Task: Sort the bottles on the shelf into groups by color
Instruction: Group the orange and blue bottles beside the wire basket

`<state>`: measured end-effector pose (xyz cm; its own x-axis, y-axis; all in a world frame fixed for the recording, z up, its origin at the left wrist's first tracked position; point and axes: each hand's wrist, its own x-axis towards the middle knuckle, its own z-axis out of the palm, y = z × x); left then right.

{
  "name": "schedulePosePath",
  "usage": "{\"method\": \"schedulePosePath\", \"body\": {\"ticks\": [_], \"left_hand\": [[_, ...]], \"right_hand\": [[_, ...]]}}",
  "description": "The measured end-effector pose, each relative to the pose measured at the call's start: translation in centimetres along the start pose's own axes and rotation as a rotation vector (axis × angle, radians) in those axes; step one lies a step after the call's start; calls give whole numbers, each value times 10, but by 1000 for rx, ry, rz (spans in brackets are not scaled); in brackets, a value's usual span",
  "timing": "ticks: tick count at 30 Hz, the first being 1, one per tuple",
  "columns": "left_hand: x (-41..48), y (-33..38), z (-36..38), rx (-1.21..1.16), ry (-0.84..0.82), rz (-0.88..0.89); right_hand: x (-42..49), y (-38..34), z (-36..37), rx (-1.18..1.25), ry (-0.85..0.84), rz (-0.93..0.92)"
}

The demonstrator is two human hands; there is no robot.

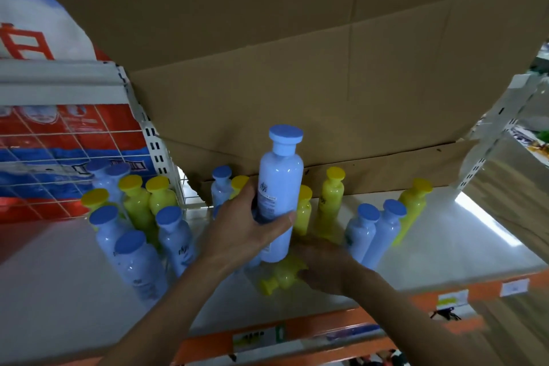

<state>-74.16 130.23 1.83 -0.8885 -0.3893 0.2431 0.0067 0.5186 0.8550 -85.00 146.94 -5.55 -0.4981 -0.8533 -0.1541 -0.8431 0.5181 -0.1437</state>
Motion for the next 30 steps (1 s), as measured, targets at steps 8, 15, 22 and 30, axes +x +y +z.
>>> {"method": "schedulePosePath", "body": {"ticks": [8, 15, 22, 30], "left_hand": [[-5, 3, -3, 1, 40, -47], [-4, 14, -13, -56, 82, -41], [-2, 30, -33, -89, 42, -25], [-22, 11, -26, -61, 60, -26]], "right_hand": [[13, -1, 42, -311, 177, -154], [-7, 1, 11, 89, 473, -32], [-18, 4, 8, 321, 663, 147], [-13, -6, 25, 496, 602, 325]]}}
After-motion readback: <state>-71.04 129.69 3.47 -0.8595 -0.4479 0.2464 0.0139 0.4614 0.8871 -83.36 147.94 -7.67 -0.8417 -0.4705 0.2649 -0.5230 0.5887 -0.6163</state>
